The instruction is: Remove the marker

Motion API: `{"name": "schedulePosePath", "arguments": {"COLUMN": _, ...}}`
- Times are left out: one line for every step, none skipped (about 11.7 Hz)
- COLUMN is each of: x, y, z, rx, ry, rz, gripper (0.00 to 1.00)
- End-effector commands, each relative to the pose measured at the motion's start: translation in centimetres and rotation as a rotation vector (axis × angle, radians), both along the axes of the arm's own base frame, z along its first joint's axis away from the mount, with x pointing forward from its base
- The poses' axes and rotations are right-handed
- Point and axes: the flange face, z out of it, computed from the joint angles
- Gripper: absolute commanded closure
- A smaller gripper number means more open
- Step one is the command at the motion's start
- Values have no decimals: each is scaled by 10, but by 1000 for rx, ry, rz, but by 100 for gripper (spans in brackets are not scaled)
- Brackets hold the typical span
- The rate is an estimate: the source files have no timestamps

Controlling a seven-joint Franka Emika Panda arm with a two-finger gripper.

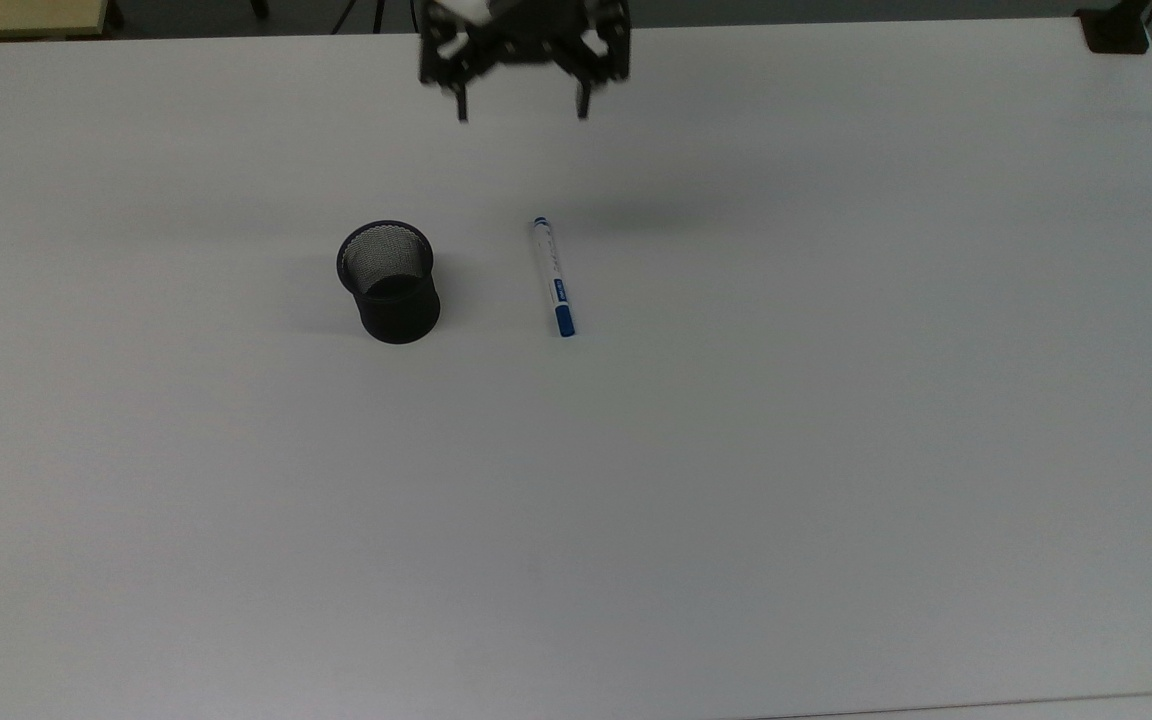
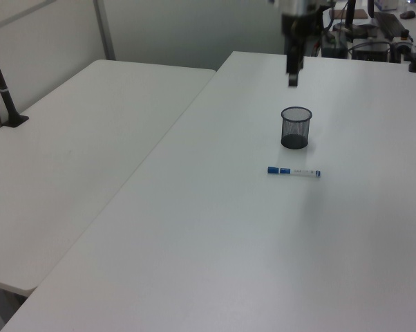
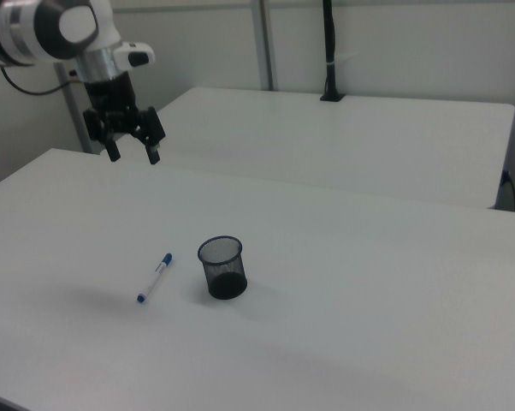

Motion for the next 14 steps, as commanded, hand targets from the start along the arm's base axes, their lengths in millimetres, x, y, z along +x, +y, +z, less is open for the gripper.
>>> {"name": "schedulePosePath", "arguments": {"x": -30, "y": -25, "z": 27, "rx": 20, "ry": 4, "rz": -57, "gripper": 0}}
{"name": "schedulePosePath", "arguments": {"x": -30, "y": -25, "z": 27, "rx": 20, "ry": 4, "rz": -57, "gripper": 0}}
{"name": "schedulePosePath", "arguments": {"x": -31, "y": -28, "z": 30, "rx": 20, "ry": -2, "rz": -61, "gripper": 0}}
{"name": "schedulePosePath", "arguments": {"x": -32, "y": -30, "z": 31, "rx": 21, "ry": -4, "rz": -64, "gripper": 0}}
{"name": "schedulePosePath", "arguments": {"x": -32, "y": -30, "z": 32, "rx": 23, "ry": -5, "rz": -67, "gripper": 0}}
{"name": "schedulePosePath", "arguments": {"x": -32, "y": -30, "z": 32, "rx": 22, "ry": -3, "rz": -68, "gripper": 0}}
{"name": "schedulePosePath", "arguments": {"x": -33, "y": -29, "z": 30, "rx": 21, "ry": 7, "rz": -64, "gripper": 0}}
{"name": "schedulePosePath", "arguments": {"x": -30, "y": -29, "z": 28, "rx": 20, "ry": 12, "rz": -65, "gripper": 0}}
{"name": "schedulePosePath", "arguments": {"x": -27, "y": -30, "z": 25, "rx": 22, "ry": 11, "rz": -66, "gripper": 0}}
{"name": "schedulePosePath", "arguments": {"x": -23, "y": -32, "z": 32, "rx": 25, "ry": -3, "rz": -69, "gripper": 0}}
{"name": "schedulePosePath", "arguments": {"x": -20, "y": -39, "z": 31, "rx": 48, "ry": 1, "rz": -88, "gripper": 0}}
{"name": "schedulePosePath", "arguments": {"x": -21, "y": -42, "z": 33, "rx": 69, "ry": 2, "rz": -98, "gripper": 0}}
{"name": "schedulePosePath", "arguments": {"x": -21, "y": -41, "z": 31, "rx": 69, "ry": 6, "rz": -95, "gripper": 0}}
{"name": "schedulePosePath", "arguments": {"x": -21, "y": -42, "z": 32, "rx": 69, "ry": 5, "rz": -95, "gripper": 0}}
